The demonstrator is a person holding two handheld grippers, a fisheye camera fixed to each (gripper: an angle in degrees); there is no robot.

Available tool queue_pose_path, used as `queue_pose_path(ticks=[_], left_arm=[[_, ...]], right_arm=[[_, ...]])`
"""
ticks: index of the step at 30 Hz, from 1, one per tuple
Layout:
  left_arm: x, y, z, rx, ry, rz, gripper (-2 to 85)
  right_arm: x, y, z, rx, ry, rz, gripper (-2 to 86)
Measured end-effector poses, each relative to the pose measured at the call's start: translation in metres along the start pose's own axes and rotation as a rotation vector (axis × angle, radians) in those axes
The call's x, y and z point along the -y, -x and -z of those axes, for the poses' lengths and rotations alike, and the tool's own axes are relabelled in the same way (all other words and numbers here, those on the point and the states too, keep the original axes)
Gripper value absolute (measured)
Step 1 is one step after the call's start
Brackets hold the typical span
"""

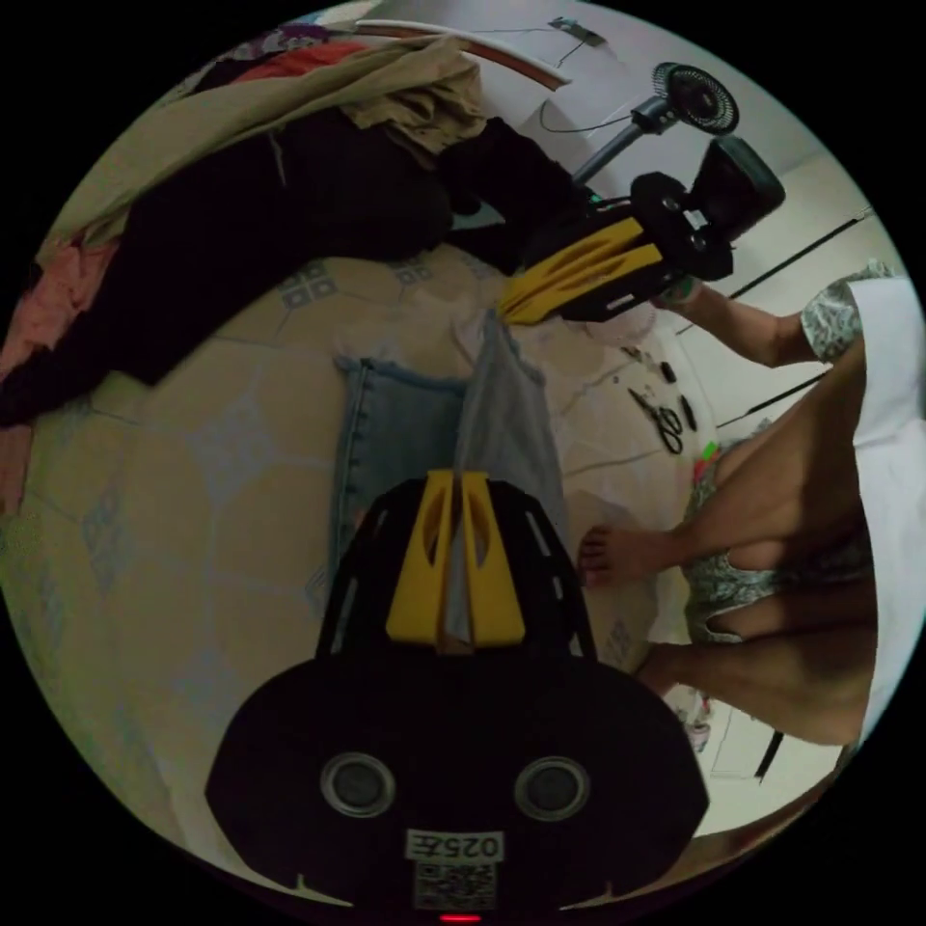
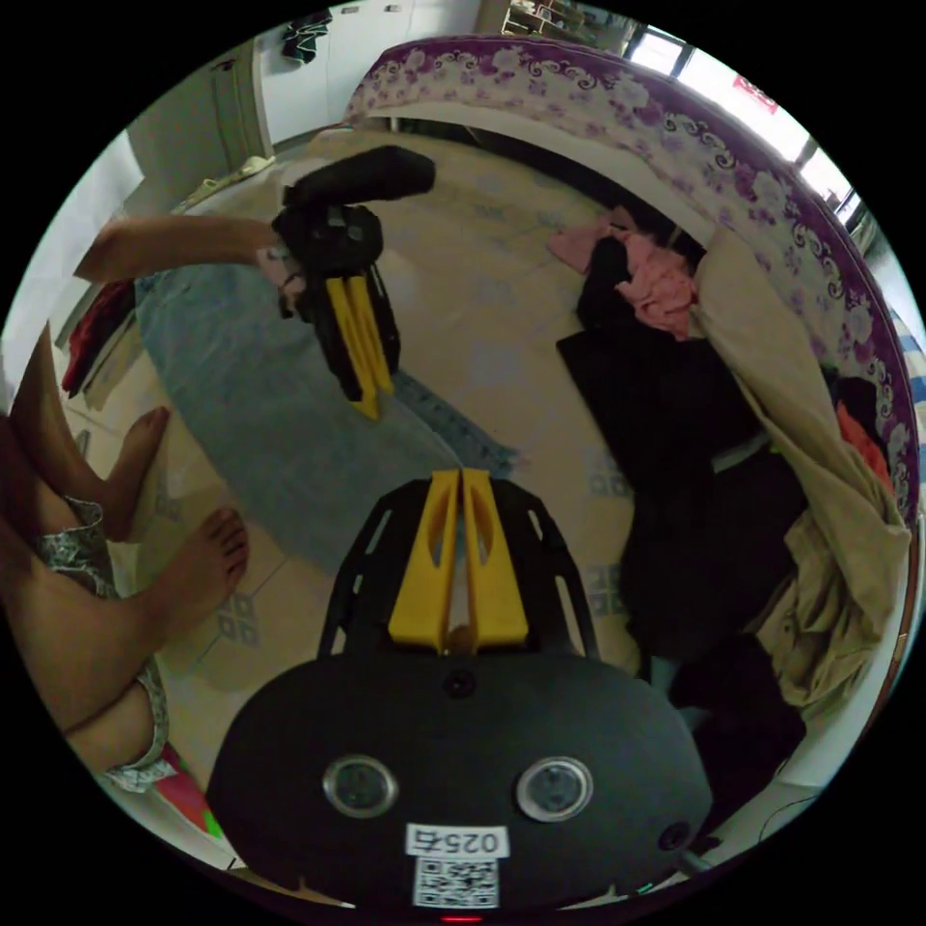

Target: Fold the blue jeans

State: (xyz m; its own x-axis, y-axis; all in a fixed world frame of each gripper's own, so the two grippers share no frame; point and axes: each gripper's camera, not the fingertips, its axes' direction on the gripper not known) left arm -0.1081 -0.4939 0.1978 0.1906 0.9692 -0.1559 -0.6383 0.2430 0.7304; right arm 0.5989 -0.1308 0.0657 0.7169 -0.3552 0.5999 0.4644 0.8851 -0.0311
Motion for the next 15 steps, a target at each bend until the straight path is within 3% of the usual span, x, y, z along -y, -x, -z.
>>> queue_pose_path(ticks=[7, 9, 11, 15], left_arm=[[0.010, 0.065, -0.070, 0.127, 0.116, 0.144, 1.2], [0.008, 0.082, -0.075, 0.070, 0.056, 0.208, 1.3], [-0.001, 0.083, -0.062, 0.167, 0.006, 0.250, 2.0], [-0.037, 0.068, -0.047, 0.222, 0.082, 0.175, 4.7]], right_arm=[[0.031, -0.068, -0.092, 0.221, 0.155, -0.117, -0.6], [0.027, -0.081, -0.105, 0.286, 0.102, -0.166, 0.1], [0.017, -0.103, -0.101, 0.388, 0.009, -0.269, 3.9], [-0.009, -0.124, -0.081, 0.464, -0.140, -0.411, 8.9]])
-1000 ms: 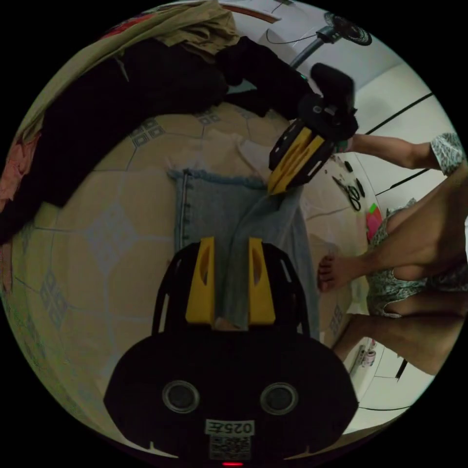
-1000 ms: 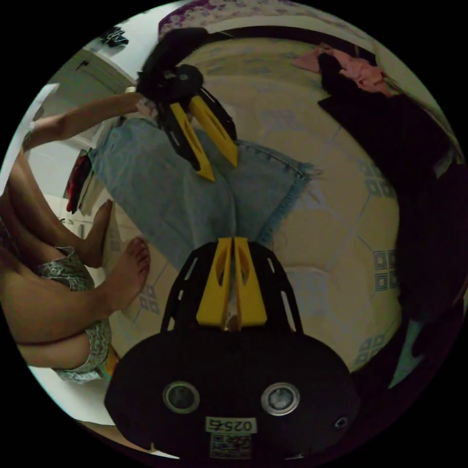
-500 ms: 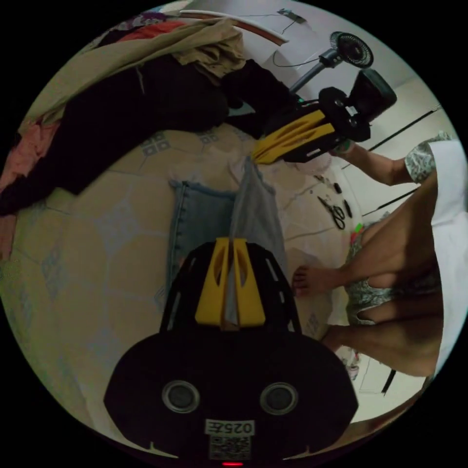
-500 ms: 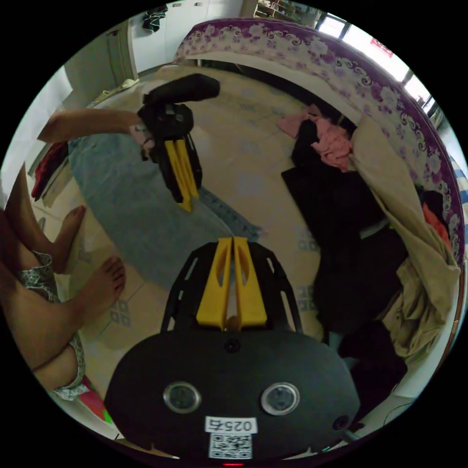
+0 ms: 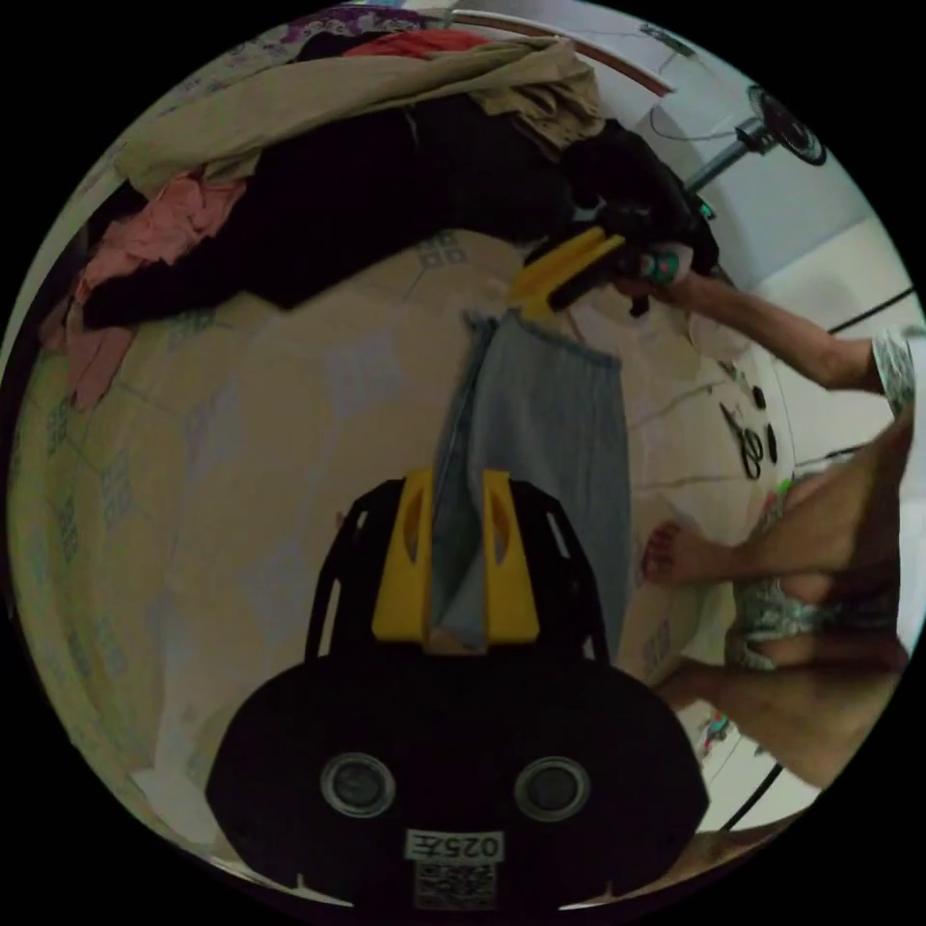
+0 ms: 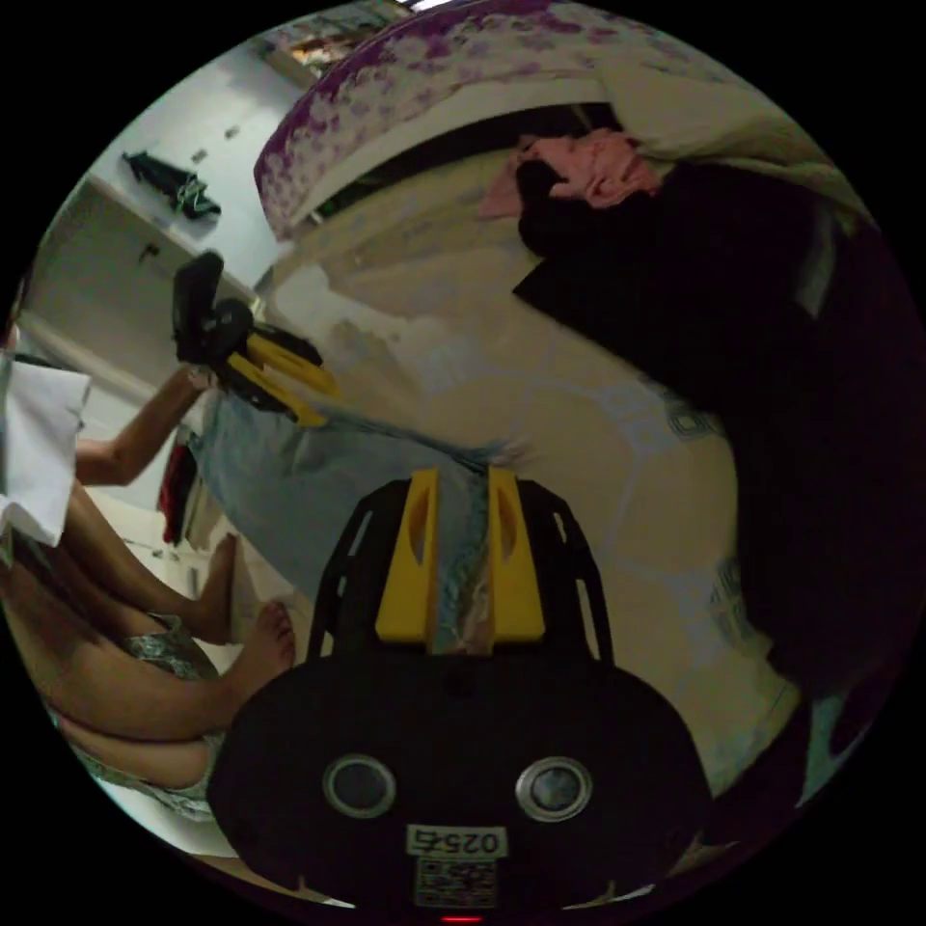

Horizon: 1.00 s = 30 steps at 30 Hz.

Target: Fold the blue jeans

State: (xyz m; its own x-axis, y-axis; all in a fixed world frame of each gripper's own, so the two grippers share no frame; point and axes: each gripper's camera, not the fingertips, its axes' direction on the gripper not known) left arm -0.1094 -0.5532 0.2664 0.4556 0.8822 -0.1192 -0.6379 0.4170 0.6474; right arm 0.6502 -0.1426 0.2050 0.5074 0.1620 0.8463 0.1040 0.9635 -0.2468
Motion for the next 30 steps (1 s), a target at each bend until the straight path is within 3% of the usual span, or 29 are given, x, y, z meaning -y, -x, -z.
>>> queue_pose_path(ticks=[7, 12, 14, 17, 19, 22, 25, 27, 30], left_arm=[[-0.083, 0.018, -0.025, 0.009, 0.132, 0.058, 5.3], [-0.085, 0.019, -0.063, 0.031, 0.170, 0.053, 2.5], [-0.081, 0.012, -0.070, 0.097, 0.180, 0.013, 0.1], [-0.083, 0.004, -0.064, 0.122, 0.148, -0.007, -1.5], [-0.084, -0.002, -0.054, 0.116, 0.116, -0.011, -1.7], [-0.076, -0.017, -0.051, 0.151, 0.026, -0.042, -1.7], [-0.059, -0.018, -0.084, 0.158, -0.016, -0.035, -1.4], [-0.050, -0.012, -0.112, 0.184, 0.034, 0.001, -0.9], [-0.053, -0.007, -0.095, 0.172, 0.011, 0.036, 0.8]], right_arm=[[-0.029, -0.007, -0.021, 0.064, 0.110, -0.139, 14.5], [-0.004, 0.011, -0.051, 0.143, 0.134, -0.167, 11.6], [0.011, 0.026, -0.069, 0.048, 0.205, -0.143, 4.7], [0.022, 0.044, -0.054, 0.056, 0.196, -0.136, 2.7], [0.026, 0.058, -0.030, 0.070, 0.211, -0.172, 2.3], [0.031, 0.079, -0.012, -0.068, 0.221, -0.166, 2.7], [0.028, 0.064, -0.053, -0.239, 0.351, -0.173, 4.1], [0.020, 0.045, -0.082, -0.238, 0.430, -0.226, 5.2], [0.028, 0.055, -0.056, -0.202, 0.276, -0.240, 6.6]])
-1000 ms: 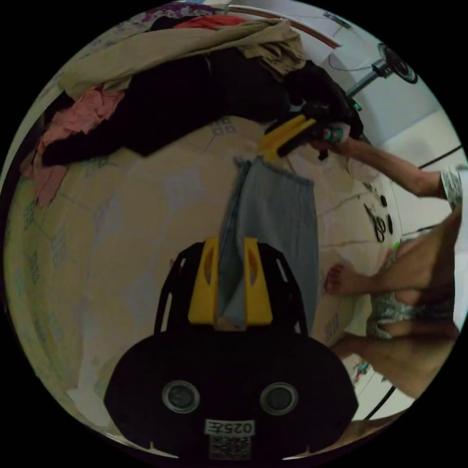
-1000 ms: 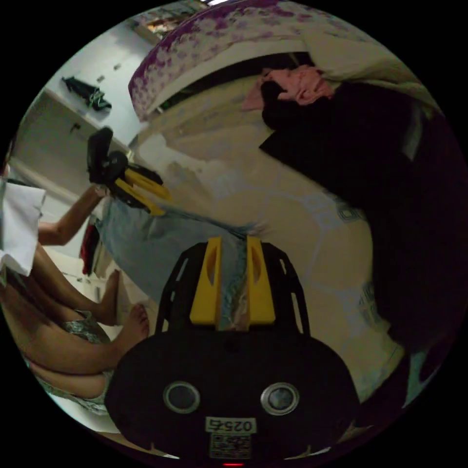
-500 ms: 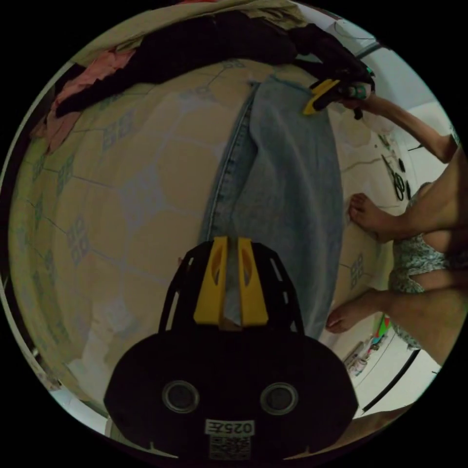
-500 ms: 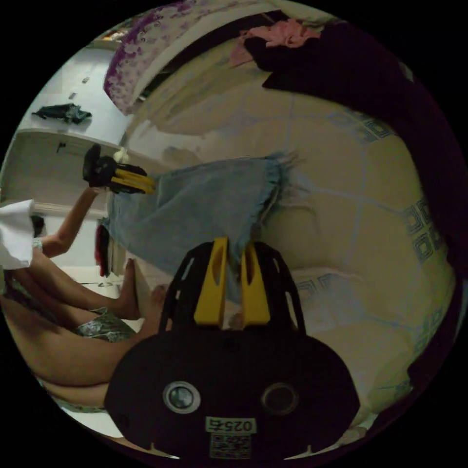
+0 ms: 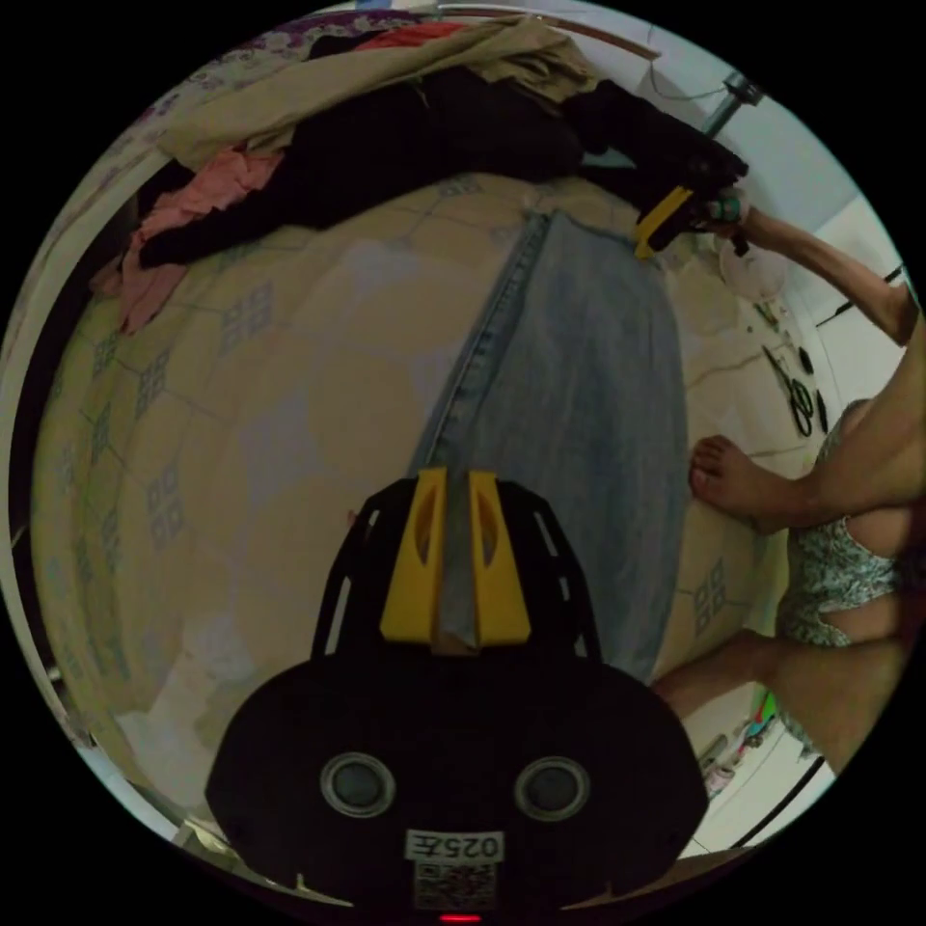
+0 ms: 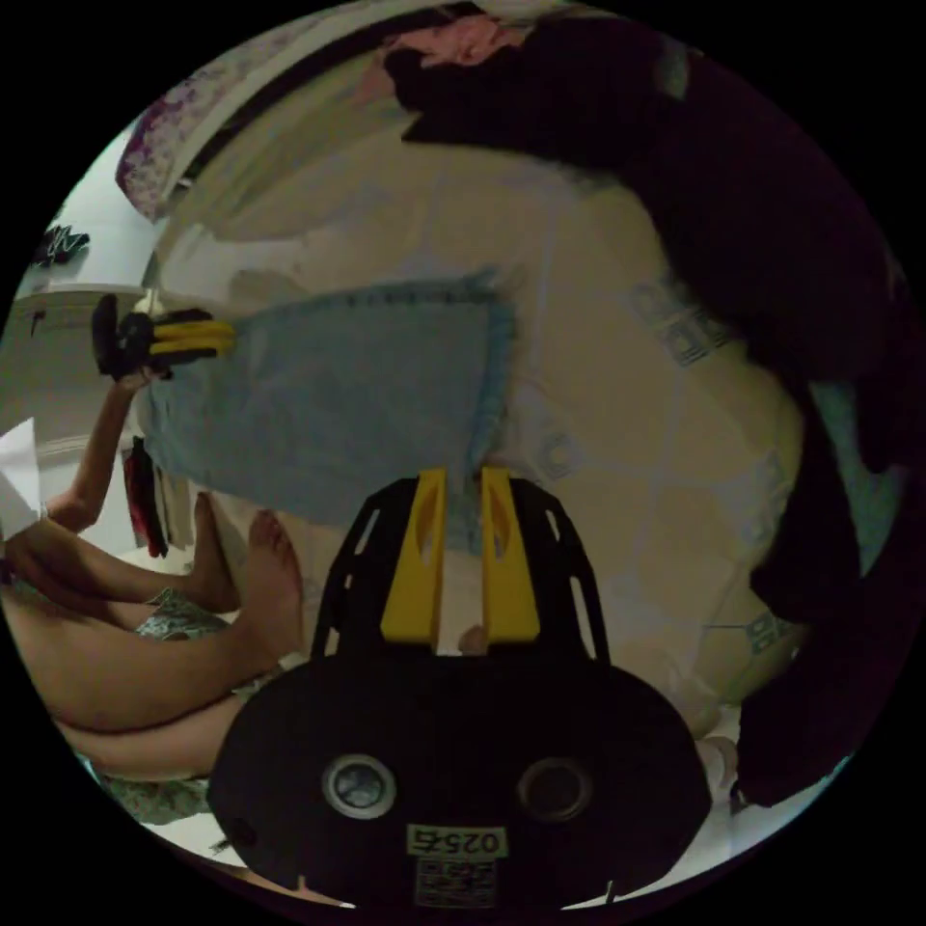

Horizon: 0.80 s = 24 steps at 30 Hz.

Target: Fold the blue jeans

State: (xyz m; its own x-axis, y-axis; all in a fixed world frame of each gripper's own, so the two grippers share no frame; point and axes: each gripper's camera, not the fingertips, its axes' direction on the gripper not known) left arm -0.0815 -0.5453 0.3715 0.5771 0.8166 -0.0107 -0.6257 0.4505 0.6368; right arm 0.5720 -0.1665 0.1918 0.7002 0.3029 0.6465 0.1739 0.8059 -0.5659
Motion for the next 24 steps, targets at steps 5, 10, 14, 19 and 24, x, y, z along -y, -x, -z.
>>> queue_pose_path(ticks=[5, 10, 14, 19, 24], left_arm=[[-0.034, 0.025, 0.041, -0.008, 0.027, 0.022, 3.8], [-0.039, 0.050, 0.049, -0.107, 0.101, 0.042, 4.3], [-0.029, 0.045, 0.065, -0.105, 0.155, 0.008, 4.7], [-0.022, 0.029, 0.095, -0.103, 0.155, -0.024, 4.2], [-0.023, 0.012, 0.100, -0.019, 0.184, -0.052, 4.0]], right_arm=[[0.042, 0.092, 0.035, 0.196, -0.234, 0.371, 13.6], [0.109, 0.178, -0.033, 0.068, 0.008, 0.709, 13.5], [0.129, 0.218, -0.068, -0.086, 0.142, 0.858, 12.3], [0.128, 0.246, -0.074, -0.120, 0.199, 0.916, 10.4], [0.122, 0.264, -0.088, -0.151, 0.183, 0.912, 8.4]])
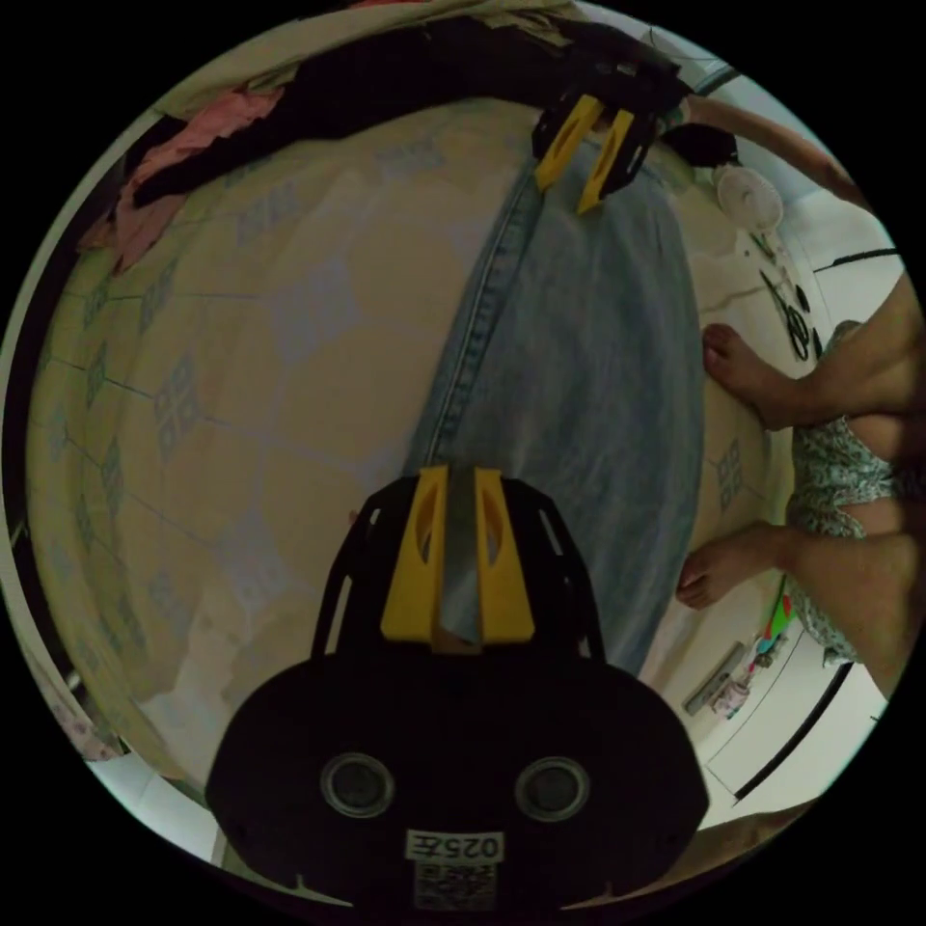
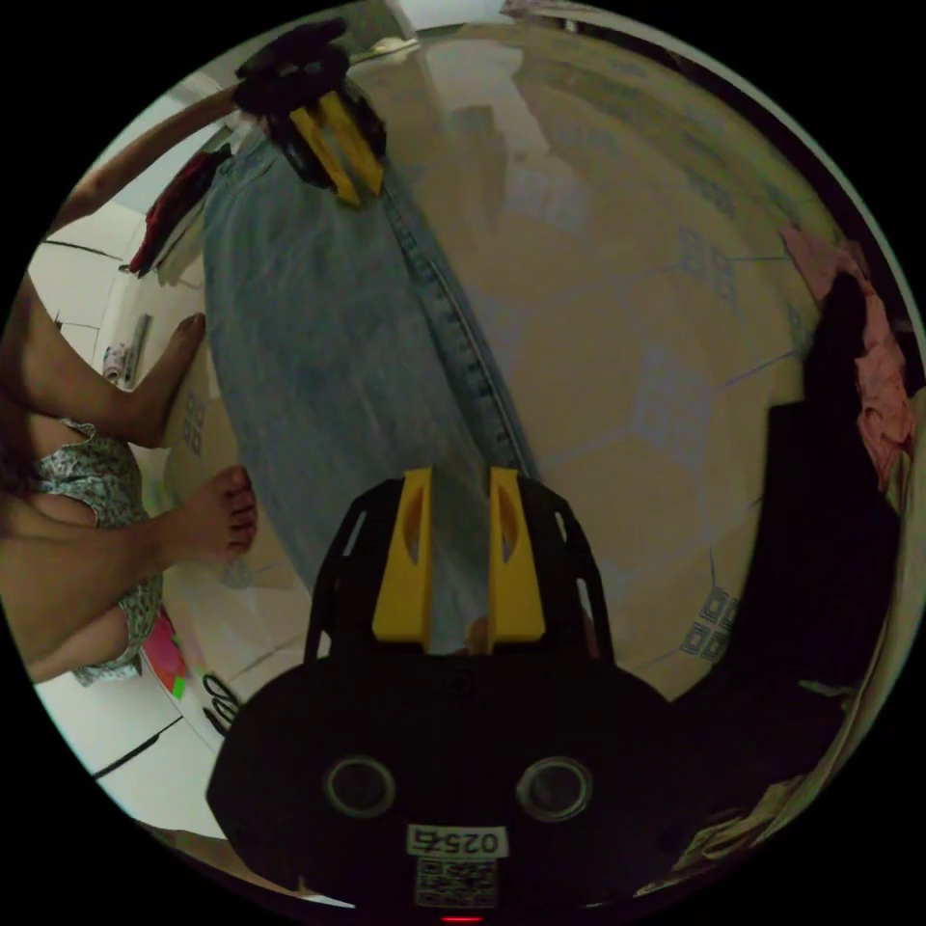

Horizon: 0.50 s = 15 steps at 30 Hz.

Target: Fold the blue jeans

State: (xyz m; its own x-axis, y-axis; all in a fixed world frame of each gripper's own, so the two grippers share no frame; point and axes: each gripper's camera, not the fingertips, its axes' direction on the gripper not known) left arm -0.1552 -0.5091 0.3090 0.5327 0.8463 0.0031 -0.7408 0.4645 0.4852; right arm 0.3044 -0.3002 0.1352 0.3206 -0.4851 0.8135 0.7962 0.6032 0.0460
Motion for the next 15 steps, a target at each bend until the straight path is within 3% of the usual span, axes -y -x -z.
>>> queue_pose_path(ticks=[6, 15], left_arm=[[-0.006, -0.008, 0.027, -0.005, -0.040, -0.051, 3.8], [-0.011, -0.029, 0.063, 0.056, -0.016, -0.024, 3.9]], right_arm=[[0.004, 0.003, -0.006, 0.049, -0.043, -0.073, 6.7], [0.006, 0.036, -0.012, -0.023, -0.019, 0.023, 1.0]])
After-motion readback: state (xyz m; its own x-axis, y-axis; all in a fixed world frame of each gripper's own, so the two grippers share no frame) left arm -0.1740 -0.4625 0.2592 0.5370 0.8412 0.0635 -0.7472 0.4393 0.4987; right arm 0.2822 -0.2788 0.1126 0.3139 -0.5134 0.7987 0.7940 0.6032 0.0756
